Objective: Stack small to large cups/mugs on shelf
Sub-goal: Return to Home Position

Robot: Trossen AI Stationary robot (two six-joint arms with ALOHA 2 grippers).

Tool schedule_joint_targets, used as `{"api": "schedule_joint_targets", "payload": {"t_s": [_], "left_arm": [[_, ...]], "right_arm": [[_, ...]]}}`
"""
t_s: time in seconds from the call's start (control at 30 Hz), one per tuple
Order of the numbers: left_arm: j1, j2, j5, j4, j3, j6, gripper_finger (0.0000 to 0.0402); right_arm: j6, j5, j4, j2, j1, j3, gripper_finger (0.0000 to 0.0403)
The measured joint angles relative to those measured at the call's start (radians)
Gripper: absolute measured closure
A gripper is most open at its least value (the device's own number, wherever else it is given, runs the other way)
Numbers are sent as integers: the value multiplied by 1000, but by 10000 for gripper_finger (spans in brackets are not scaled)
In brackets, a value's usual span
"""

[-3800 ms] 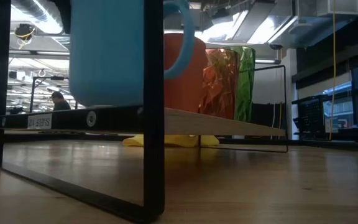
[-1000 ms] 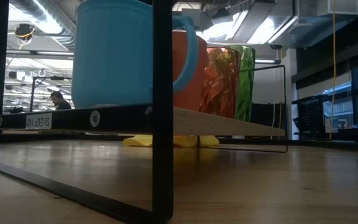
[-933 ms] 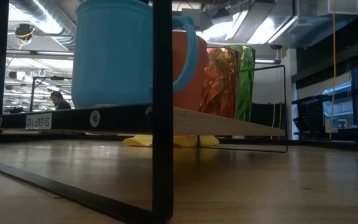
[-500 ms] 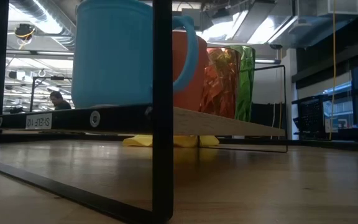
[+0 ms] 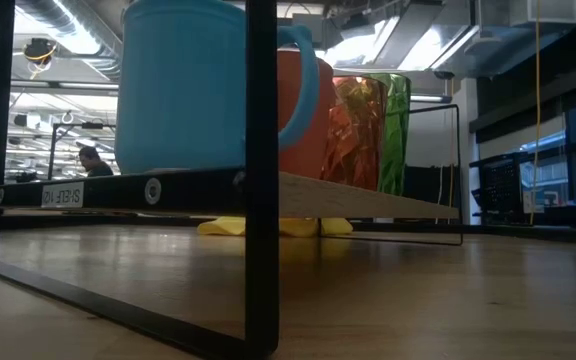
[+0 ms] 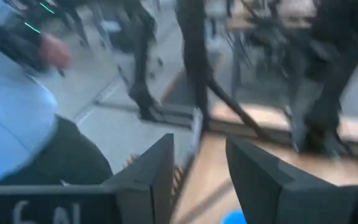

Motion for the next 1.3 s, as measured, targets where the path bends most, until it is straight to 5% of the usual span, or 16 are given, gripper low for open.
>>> {"api": "schedule_joint_targets", "payload": {"t_s": [0.2,0.37,0.67,0.97,1.3], "left_arm": [[-73,-89,-71,299,-271,9,327],[-72,-294,-65,521,-515,36,327],[-13,-782,-122,510,-732,234,327],[-5,-1128,-127,573,-1056,248,327],[5,-1188,-211,608,-1212,170,327]], "right_arm": [[-7,-50,152,-17,-61,-253,256],[16,-190,382,-210,-130,-582,256],[-21,-193,759,-792,-219,-1179,256],[-42,-139,1094,-1089,-233,-1662,256],[-59,-139,1417,-1290,-262,-2013,256]]}}
